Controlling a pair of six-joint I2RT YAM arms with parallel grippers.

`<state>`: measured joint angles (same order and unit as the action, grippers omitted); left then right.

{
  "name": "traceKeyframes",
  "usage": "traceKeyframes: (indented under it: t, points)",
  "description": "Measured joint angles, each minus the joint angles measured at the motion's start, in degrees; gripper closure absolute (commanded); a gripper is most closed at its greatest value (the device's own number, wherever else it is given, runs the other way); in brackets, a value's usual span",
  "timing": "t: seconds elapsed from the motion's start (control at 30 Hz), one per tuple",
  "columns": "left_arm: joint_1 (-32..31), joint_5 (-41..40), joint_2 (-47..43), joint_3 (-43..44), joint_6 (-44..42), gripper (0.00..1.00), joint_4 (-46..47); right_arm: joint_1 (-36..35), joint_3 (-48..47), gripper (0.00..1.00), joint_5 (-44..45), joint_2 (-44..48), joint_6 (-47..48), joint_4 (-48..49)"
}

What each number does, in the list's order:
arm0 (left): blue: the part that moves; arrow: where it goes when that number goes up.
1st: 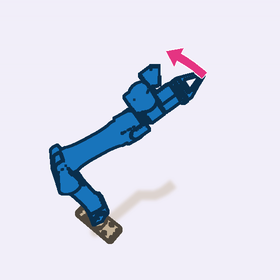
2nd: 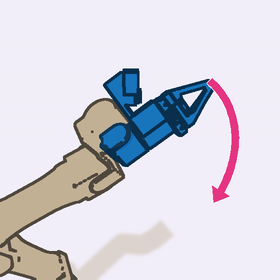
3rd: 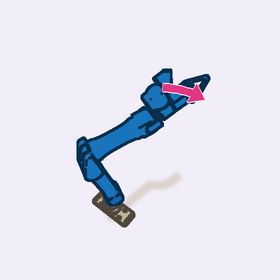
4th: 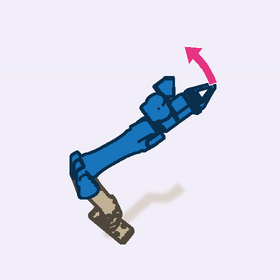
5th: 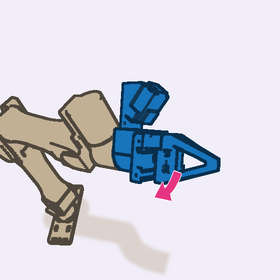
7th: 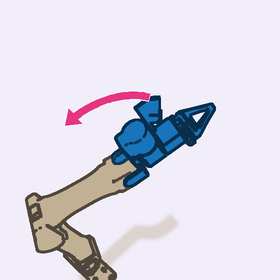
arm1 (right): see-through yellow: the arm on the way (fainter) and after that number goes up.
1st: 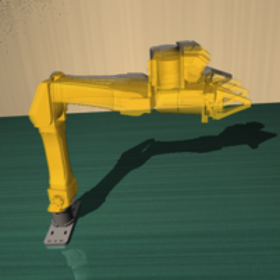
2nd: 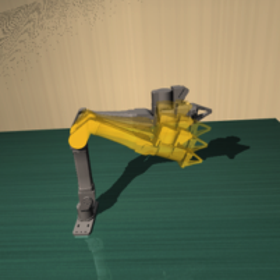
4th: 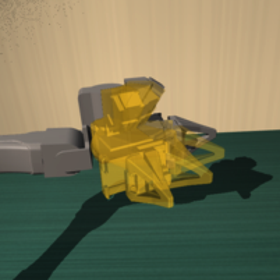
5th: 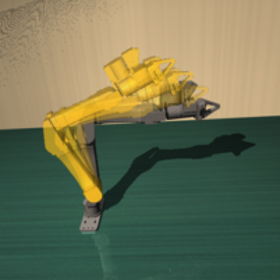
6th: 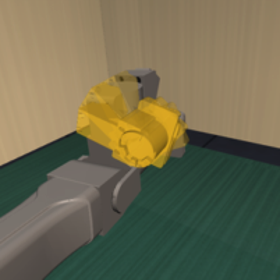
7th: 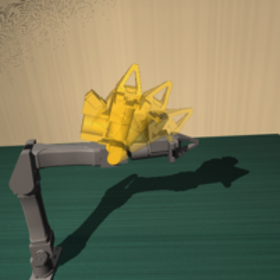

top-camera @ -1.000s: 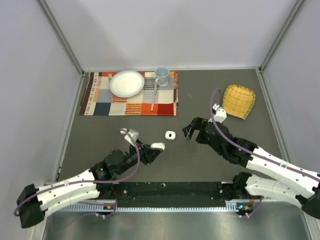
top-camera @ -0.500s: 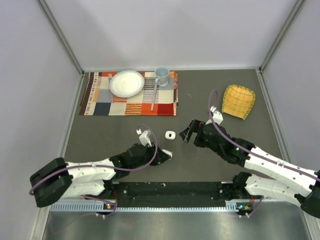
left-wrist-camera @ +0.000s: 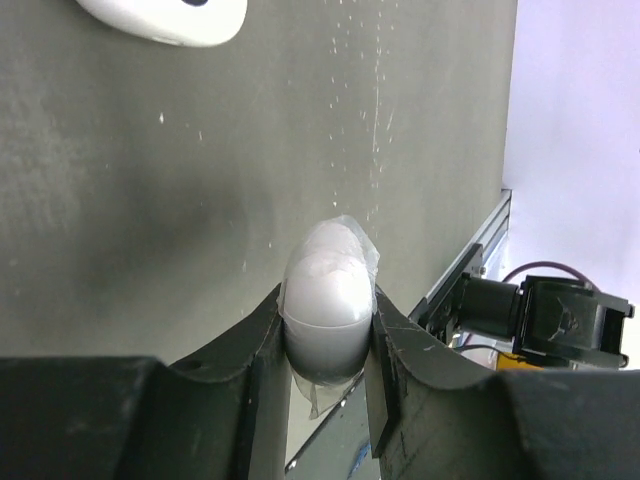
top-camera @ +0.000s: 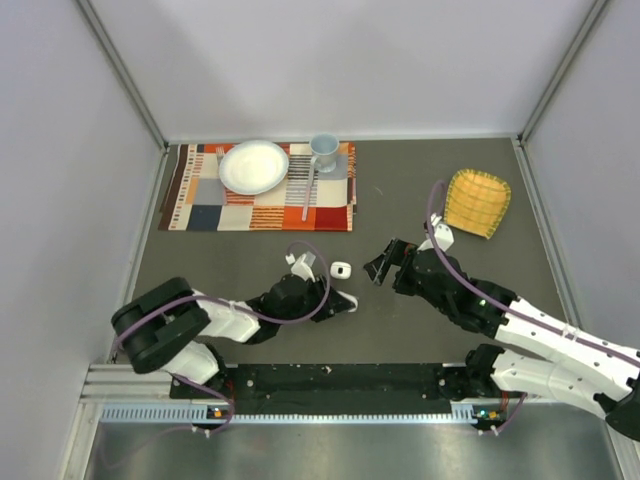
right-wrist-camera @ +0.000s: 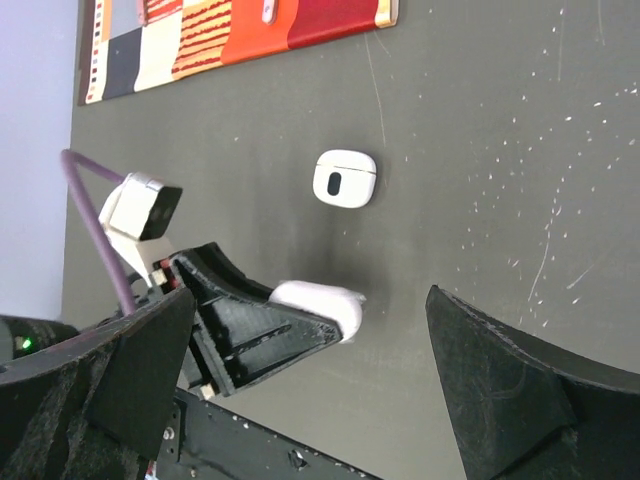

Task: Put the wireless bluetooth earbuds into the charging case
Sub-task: Place the charging case with the earbuds at the center of the board.

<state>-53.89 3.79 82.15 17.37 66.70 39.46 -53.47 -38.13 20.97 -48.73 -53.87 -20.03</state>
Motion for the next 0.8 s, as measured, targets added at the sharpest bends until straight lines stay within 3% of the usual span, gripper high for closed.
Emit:
traceKeyframes:
  t: [0.33,0.5,0.8]
  points:
    - [3.72,8.63,12.92,2.03,5.35,0.73,9.35,0.00,0.57,0.01,2.19,1.79,0.15,-0.70]
    - [3.72,9.92,13.38,1.88,7.02,0.61,11.56,0.00,1.16,0.02,2.36,2.01,0.17,-1.03]
    - [3.72,9.38,10.62,-0.07,7.48,0.51,9.11,0.00,1.38,0.02,2.36,2.19,0.13,-1.03]
